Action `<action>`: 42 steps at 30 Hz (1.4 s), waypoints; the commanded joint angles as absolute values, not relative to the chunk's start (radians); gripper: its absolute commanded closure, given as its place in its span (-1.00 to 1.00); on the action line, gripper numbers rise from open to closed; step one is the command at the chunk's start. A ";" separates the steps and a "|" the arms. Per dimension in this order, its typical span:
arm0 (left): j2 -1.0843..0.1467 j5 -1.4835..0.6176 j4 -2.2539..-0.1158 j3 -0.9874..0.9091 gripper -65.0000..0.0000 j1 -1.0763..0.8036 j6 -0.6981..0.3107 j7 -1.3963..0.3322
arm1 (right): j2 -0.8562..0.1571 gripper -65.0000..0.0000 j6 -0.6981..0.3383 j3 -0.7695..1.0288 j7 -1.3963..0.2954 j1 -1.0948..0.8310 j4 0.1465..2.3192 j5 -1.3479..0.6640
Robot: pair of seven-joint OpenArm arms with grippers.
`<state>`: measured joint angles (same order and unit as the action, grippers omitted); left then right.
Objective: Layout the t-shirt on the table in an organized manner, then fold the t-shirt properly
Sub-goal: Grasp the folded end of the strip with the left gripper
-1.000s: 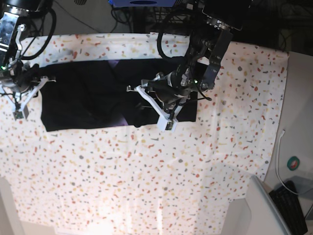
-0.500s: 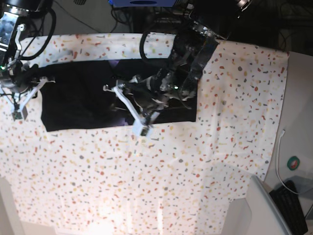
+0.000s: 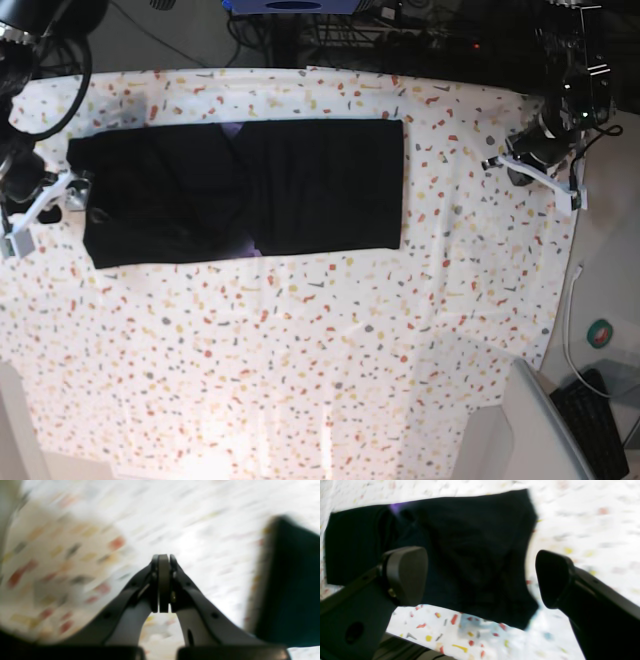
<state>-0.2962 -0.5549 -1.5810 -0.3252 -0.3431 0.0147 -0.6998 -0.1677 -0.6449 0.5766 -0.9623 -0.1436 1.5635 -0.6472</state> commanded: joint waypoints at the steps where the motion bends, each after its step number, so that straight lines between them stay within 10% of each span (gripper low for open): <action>1: -0.305 -0.567 -1.581 -0.334 1.00 -0.335 0.005 -0.679 | -0.186 -1.00 -0.671 0.581 -0.946 -0.102 1.521 -0.656; 13: -0.298 -0.555 -1.515 -0.266 1.00 -0.289 0.005 -0.679 | -0.308 -0.93 -0.698 0.575 -0.852 0.085 0.983 -0.654; 33: -0.165 -0.295 -1.271 0.090 1.00 -0.140 0.005 -0.464 | -0.242 -0.89 -0.698 0.484 -0.908 0.041 0.970 -0.659; 42: -0.134 -0.295 -1.273 0.090 1.00 -0.113 0.005 -0.469 | -0.245 -0.28 -0.698 0.484 -0.941 0.058 0.964 -0.659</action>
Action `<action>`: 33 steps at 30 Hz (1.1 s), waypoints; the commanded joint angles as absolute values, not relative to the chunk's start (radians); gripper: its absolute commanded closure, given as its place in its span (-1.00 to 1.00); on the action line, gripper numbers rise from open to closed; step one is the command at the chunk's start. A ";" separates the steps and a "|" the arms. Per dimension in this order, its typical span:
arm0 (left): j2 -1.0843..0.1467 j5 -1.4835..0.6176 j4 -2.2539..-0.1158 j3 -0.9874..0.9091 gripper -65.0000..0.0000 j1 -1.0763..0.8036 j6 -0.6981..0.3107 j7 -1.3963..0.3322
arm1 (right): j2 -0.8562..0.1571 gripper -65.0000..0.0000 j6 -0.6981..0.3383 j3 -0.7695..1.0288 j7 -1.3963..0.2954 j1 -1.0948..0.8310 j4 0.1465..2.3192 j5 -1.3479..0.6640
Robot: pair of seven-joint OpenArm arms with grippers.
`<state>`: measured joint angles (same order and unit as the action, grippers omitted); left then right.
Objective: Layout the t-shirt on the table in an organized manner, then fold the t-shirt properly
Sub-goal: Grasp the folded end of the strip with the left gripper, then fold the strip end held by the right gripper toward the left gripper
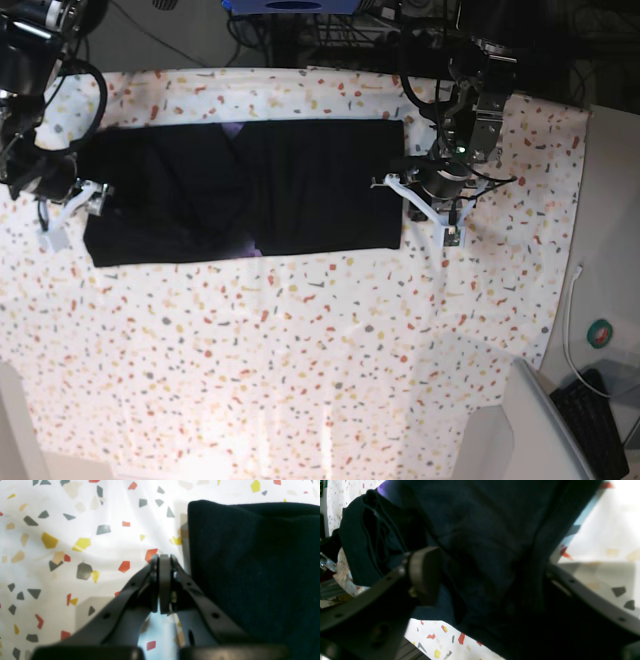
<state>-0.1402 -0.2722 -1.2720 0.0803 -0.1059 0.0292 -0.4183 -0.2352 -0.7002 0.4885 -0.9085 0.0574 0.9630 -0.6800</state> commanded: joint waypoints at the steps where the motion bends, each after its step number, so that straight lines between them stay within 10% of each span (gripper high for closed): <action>1: -0.136 -0.295 -1.277 0.090 1.00 -0.113 0.005 -0.470 | -0.246 -0.17 -0.698 0.484 -0.943 0.059 0.964 -0.657; 8: -0.177 -0.295 -1.280 0.077 1.00 -0.127 0.005 -0.472 | -0.246 0.97 -0.698 0.483 -0.944 0.079 0.961 -0.656; 21: -0.255 -0.305 -1.575 0.010 1.00 -0.289 0.008 -0.473 | -0.274 1.00 -0.698 0.483 -0.944 0.091 0.969 -0.653; 33: -0.124 -0.295 -1.351 0.012 1.00 -0.170 0.007 -0.469 | -0.274 1.00 -0.698 0.483 -0.944 0.088 0.970 -0.653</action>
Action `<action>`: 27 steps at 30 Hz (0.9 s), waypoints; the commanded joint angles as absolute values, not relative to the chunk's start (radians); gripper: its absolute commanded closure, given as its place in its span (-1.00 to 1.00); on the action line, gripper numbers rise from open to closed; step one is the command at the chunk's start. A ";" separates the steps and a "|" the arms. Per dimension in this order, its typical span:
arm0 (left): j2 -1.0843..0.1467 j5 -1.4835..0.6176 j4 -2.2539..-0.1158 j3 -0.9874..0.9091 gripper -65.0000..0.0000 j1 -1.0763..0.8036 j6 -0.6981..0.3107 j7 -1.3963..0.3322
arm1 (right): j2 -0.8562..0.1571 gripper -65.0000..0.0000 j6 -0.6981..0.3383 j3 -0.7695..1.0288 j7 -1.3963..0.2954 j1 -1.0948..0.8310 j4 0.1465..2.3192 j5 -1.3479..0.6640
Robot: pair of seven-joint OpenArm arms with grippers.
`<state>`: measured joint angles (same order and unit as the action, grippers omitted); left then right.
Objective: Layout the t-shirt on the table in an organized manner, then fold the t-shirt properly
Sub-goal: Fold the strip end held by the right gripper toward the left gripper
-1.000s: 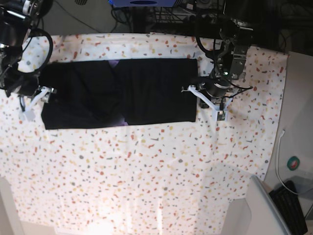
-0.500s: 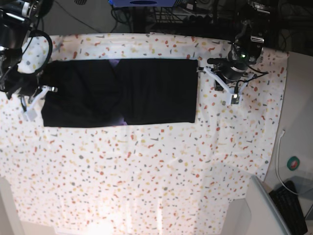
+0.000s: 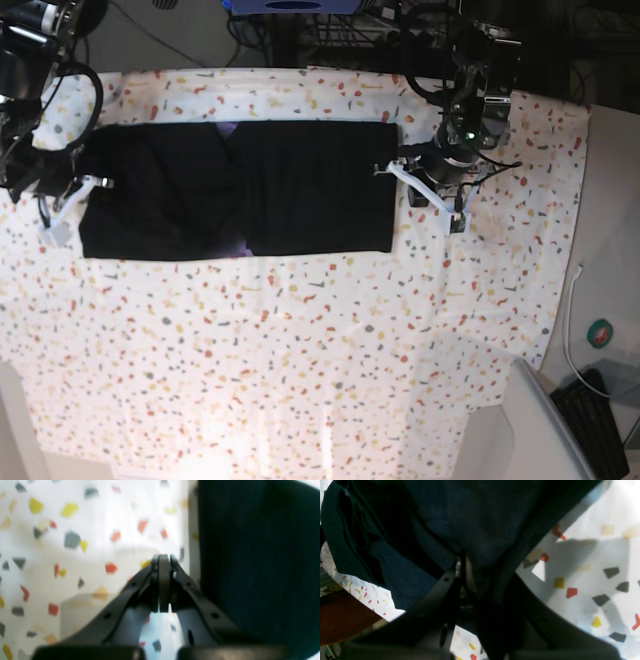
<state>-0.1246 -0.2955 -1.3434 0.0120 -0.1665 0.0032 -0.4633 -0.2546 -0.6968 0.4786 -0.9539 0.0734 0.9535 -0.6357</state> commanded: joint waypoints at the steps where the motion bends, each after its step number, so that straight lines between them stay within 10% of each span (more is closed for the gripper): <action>1: -0.114 -0.295 -1.353 0.012 1.00 -0.165 0.007 -0.470 | -0.274 1.00 -0.698 0.483 -0.944 0.088 0.970 -0.653; 8: -0.088 -0.295 -1.353 0.108 1.00 -0.150 0.005 -0.467 | -0.266 1.00 -0.698 0.483 -0.944 0.036 1.102 -0.653; 27: -0.036 -0.295 -1.326 0.202 1.00 -0.087 0.008 -0.473 | -0.165 1.00 -0.295 0.317 -1.043 -0.087 1.638 -0.653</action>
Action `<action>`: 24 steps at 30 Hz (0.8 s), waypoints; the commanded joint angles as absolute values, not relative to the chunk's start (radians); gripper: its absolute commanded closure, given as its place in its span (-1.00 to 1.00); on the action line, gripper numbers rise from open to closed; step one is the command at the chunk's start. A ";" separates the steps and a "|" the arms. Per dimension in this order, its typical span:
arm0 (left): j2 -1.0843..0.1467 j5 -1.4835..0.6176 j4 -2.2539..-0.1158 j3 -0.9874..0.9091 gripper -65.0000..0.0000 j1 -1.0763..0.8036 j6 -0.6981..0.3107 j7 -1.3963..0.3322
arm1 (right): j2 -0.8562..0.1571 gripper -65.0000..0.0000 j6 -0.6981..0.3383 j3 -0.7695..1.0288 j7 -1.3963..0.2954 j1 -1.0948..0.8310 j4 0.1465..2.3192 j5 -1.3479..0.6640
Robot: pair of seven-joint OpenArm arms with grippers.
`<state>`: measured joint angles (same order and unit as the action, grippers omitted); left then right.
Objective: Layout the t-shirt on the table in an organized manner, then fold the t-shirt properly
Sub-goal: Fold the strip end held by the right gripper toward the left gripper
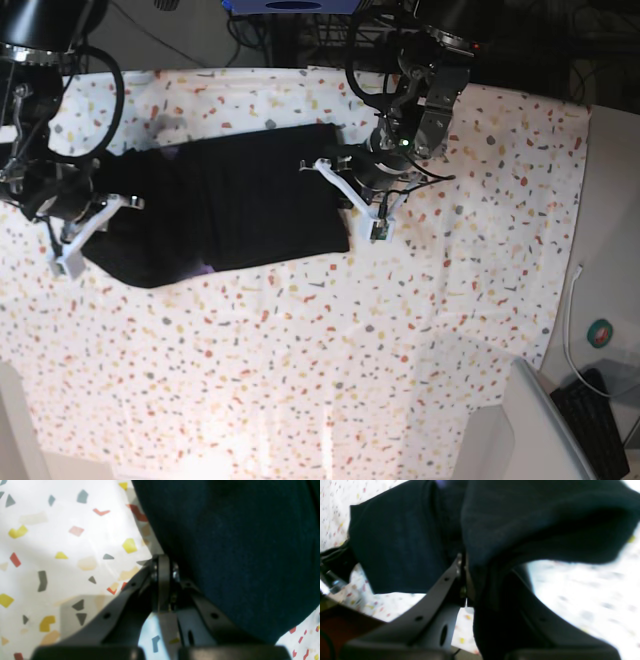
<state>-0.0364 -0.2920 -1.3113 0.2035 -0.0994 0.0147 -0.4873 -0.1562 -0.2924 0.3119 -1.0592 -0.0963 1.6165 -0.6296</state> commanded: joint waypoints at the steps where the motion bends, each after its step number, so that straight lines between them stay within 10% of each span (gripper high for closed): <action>1: -0.036 -0.295 -1.326 0.202 1.00 -0.087 0.008 -0.473 | -0.160 1.00 -0.278 0.292 -1.043 -0.093 1.644 -0.654; 24: -0.044 -0.295 -1.325 0.202 1.00 -0.090 0.008 -0.473 | -0.105 1.00 0.094 -0.147 -0.924 -0.067 1.736 -0.654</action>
<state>-0.0448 -0.2920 -1.3113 0.2020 -0.0978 0.0147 -0.4866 -0.1074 0.0994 -0.1455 -0.9379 -0.0811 1.7149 -0.6388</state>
